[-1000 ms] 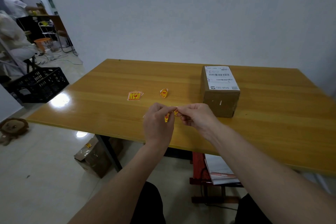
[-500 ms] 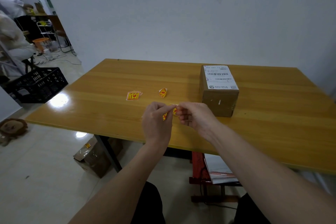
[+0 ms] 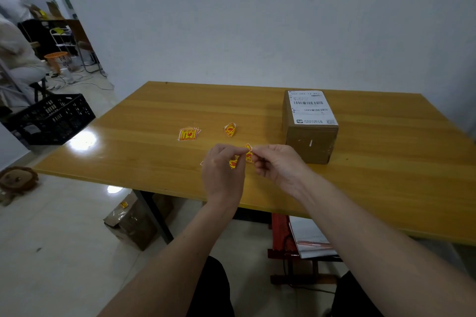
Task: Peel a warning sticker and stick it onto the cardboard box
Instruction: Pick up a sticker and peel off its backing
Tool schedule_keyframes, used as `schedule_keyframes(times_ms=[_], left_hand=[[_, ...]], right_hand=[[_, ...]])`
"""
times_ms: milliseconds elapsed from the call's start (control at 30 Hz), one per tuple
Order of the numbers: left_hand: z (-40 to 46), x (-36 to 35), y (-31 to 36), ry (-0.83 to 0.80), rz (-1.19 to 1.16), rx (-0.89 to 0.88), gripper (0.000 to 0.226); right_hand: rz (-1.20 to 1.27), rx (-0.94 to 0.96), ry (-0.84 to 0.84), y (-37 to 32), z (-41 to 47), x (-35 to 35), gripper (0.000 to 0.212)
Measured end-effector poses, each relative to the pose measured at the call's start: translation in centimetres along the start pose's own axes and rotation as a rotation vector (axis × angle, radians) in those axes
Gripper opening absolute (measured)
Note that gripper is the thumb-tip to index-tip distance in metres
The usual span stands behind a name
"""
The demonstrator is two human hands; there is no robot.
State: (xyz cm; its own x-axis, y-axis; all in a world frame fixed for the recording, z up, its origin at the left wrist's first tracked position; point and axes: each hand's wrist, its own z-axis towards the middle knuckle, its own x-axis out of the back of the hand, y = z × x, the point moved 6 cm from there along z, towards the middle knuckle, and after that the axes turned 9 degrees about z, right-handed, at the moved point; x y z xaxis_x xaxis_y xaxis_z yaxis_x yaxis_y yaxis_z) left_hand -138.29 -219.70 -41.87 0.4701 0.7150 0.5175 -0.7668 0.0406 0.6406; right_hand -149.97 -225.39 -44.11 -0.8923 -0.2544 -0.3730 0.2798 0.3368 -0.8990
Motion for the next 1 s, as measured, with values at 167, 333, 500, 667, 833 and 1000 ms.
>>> schedule_keyframes(times_ms=[167, 333, 500, 667, 833, 1000], left_hand=[[-0.1, -0.4, 0.3, -0.089, -0.047, 0.102, 0.007], [-0.4, -1.1, -0.1, -0.222, -0.185, 0.283, 0.01], [-0.8, -1.9, -0.6, -0.297, -0.348, 0.398, 0.009], [-1.1, -1.8, -0.6, -0.297, -0.376, 0.466, 0.01], [-1.0, -1.4, 0.8, -0.272, -0.397, 0.313, 0.019], [-1.0, -1.5, 0.3, -0.282, -0.658, 0.476, 0.025]], right_hand=[[0.004, 0.036, -0.018, -0.3, 0.0, -0.2, 0.02], [-0.053, 0.09, 0.023, -0.7, -0.1, 0.2, 0.017], [-0.109, 0.138, 0.034, -1.0, -0.2, 0.4, 0.015], [-0.118, 0.149, 0.05, -0.8, -0.3, 0.4, 0.016], [-0.167, 0.208, 0.049, -1.2, -0.7, 0.3, 0.016], [-0.255, 0.242, 0.046, -1.6, -1.2, 0.1, 0.017]])
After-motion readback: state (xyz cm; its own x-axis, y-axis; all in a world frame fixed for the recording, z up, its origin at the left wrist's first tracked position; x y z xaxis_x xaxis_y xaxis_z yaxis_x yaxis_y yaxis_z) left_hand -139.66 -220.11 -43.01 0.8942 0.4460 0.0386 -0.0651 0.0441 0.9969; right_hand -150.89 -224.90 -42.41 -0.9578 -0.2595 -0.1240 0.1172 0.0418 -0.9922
